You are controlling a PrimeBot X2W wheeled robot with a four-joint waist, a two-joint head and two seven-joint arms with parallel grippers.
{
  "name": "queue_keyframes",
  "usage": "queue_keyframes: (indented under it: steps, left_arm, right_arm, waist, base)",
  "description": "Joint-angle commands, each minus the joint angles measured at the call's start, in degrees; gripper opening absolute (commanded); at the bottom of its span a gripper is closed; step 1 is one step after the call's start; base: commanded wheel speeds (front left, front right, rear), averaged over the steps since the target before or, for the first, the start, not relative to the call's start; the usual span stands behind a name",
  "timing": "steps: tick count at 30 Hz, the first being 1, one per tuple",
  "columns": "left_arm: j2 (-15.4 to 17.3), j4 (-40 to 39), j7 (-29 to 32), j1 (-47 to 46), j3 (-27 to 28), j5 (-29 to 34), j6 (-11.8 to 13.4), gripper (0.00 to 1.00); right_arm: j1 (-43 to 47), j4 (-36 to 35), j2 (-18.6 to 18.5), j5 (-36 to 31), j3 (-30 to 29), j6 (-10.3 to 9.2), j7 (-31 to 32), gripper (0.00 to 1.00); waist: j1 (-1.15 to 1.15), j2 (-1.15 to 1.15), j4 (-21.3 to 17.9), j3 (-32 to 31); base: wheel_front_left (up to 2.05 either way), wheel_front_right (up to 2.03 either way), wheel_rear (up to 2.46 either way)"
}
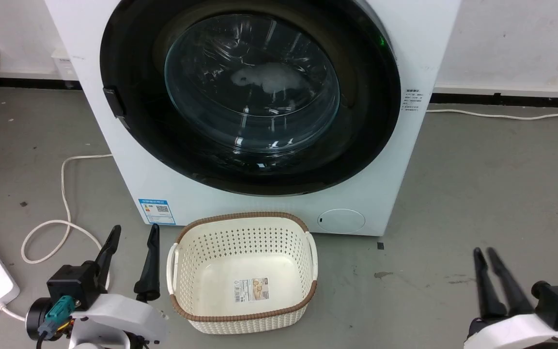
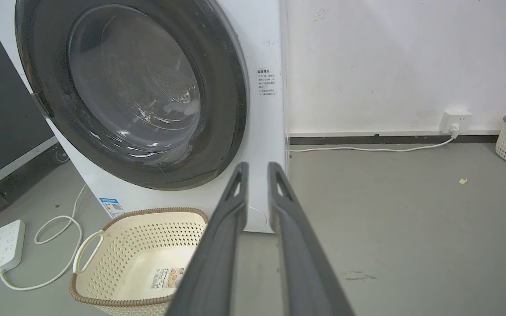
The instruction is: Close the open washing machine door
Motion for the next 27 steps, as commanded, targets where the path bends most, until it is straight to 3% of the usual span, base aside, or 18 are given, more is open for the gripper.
queue_keyframes:
  steps: [1,21,22,27]
  left_arm:
    - [-0.01,0.22,0.0,0.51,-0.11,-0.03,0.18,1.0]
    - [0.09,1.82,-0.72,-0.94,-0.65,0.21,1.0,1.0]
    - [-0.03,1.74,-0.52,-0.21,-0.53,0.04,0.93,0.0]
    - [-0.28,1.65,-0.36,-0.14,-0.34,0.38,0.88,0.0]
  right_arm:
    - [0.76,-0.59,-0.1,0.12,0.1,-0.03,0.15,1.0]
    - [-0.25,-1.93,-0.1,1.5,0.75,-0.03,0.34,1.0]
    - [-0.06,-1.74,0.0,1.05,0.73,0.0,0.63,0.0]
    - [-0.08,-1.76,0.0,0.9,0.78,0.0,0.76,0.0]
  waist:
    - [0.0,0.0,-0.01,-0.03]
    - [0.0,0.0,0.59,0.24]
    - [0.0,0.0,0.59,0.24]
    - [0.0,0.0,0.66,0.26]
  base:
    - [0.0,0.0,0.0]
    - [0.0,0.0,0.0]
    - [0.0,0.0,0.0]
    - [0.0,0.0,0.0]
